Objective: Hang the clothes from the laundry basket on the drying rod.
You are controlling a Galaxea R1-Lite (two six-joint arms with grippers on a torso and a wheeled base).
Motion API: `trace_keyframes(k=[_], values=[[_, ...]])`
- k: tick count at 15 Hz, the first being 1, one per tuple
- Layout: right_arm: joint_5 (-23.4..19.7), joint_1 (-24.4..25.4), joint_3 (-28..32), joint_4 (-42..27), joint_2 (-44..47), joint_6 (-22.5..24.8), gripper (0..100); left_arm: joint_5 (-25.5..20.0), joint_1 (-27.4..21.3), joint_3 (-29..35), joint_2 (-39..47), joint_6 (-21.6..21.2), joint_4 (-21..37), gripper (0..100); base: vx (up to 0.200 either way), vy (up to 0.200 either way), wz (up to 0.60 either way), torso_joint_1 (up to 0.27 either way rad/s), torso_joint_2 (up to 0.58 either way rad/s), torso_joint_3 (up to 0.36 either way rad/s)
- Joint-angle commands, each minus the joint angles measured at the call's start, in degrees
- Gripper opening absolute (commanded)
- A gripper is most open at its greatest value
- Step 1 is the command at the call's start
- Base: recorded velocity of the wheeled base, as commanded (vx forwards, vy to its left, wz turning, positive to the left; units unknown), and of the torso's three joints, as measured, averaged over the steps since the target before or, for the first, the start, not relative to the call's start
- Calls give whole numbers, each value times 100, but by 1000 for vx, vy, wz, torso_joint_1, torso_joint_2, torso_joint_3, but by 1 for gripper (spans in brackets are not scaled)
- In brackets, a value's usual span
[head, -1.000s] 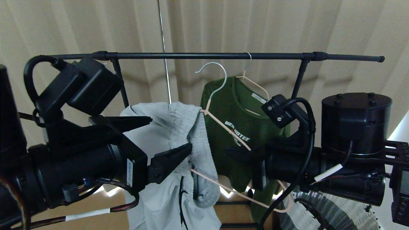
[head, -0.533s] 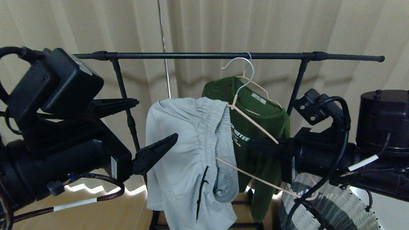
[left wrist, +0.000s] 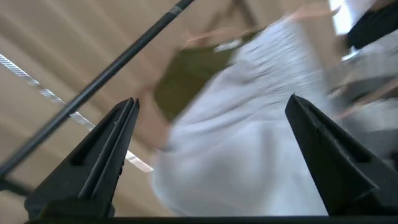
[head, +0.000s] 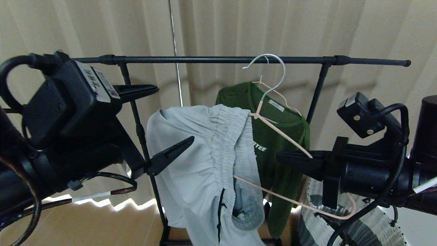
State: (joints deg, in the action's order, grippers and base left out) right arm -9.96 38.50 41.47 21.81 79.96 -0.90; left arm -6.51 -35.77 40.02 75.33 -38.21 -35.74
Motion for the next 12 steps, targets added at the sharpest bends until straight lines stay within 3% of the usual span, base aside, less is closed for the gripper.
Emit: trace_keyframes(k=[1, 4, 12], values=[[-41, 35, 1, 25, -59, 2, 0, 1, 52, 14, 316, -135, -3, 100, 0, 0, 0, 0, 0, 0], [-103, 281, -25, 16, -33, 11, 0, 18, 246, 217, 580, -477, -3, 100, 0, 0, 0, 0, 0, 0], [-226, 606, -60, 43, -33, 354, 0, 45, 404, 454, 703, -548, -3, 100, 0, 0, 0, 0, 0, 0]])
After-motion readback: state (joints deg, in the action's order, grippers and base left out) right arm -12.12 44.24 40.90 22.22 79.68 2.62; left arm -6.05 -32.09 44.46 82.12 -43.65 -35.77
